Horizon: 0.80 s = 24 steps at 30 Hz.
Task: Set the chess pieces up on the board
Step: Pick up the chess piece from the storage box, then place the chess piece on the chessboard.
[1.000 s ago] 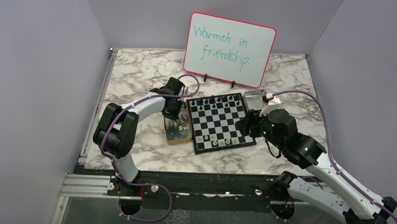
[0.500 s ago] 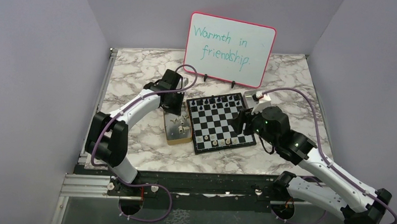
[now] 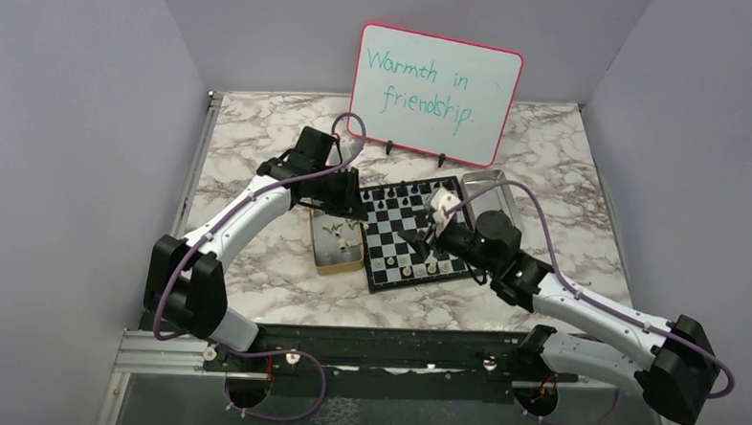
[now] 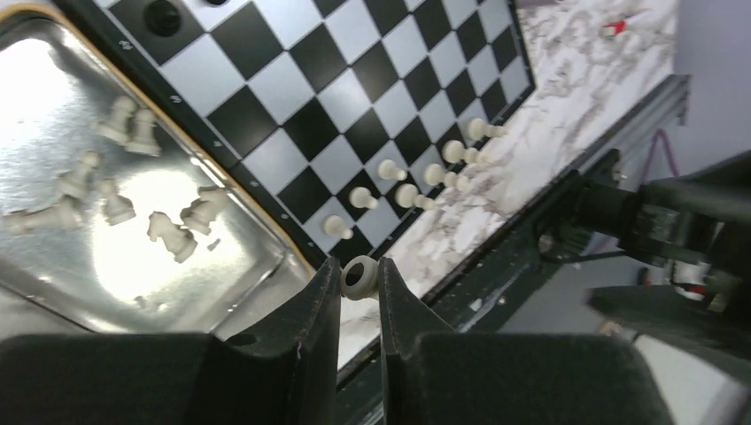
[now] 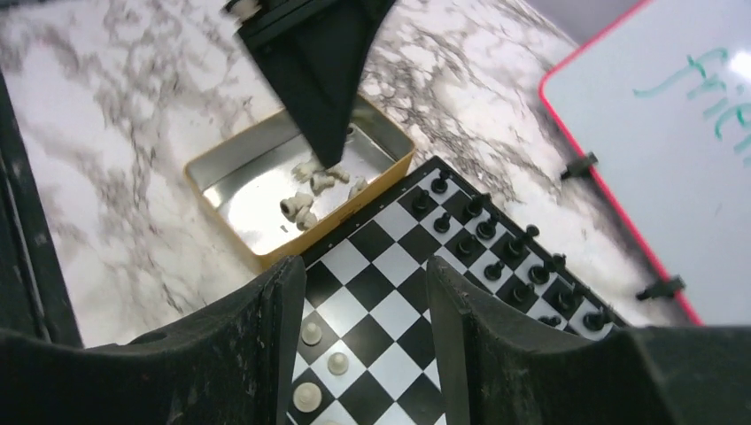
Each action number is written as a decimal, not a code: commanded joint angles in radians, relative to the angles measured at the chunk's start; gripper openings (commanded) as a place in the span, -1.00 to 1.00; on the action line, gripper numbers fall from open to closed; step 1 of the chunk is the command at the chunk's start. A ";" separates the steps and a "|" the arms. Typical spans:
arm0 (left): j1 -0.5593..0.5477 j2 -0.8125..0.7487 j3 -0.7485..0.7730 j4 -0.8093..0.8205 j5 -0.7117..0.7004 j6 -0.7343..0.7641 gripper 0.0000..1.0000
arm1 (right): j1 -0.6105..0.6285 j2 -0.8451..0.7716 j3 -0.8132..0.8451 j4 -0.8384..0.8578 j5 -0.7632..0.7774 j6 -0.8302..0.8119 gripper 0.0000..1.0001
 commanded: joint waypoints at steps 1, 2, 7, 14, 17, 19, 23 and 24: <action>0.006 -0.056 -0.043 0.108 0.186 -0.124 -0.97 | 0.063 0.020 -0.116 0.320 -0.119 -0.396 0.13; 0.007 -0.059 -0.058 0.133 0.208 -0.153 -0.97 | 0.069 0.025 -0.127 0.349 -0.125 -0.416 0.13; 0.008 -0.066 -0.114 0.233 0.312 -0.255 -0.96 | 0.089 0.062 -0.143 0.441 -0.167 -0.477 0.08; 0.008 -0.074 -0.143 0.284 0.328 -0.305 -0.97 | 0.129 0.159 -0.130 0.440 -0.188 -0.613 0.05; 0.008 -0.077 -0.159 0.302 0.345 -0.328 -0.97 | 0.141 0.179 -0.134 0.464 -0.173 -0.642 0.03; 0.008 -0.081 -0.169 0.309 0.356 -0.334 -0.97 | 0.143 0.191 -0.133 0.478 -0.161 -0.650 -0.04; 0.008 -0.090 -0.186 0.318 0.356 -0.343 -0.97 | 0.151 0.215 -0.132 0.511 -0.143 -0.668 -0.20; 0.008 -0.092 -0.192 0.321 0.355 -0.349 -0.97 | 0.152 0.220 -0.133 0.517 -0.138 -0.669 -0.24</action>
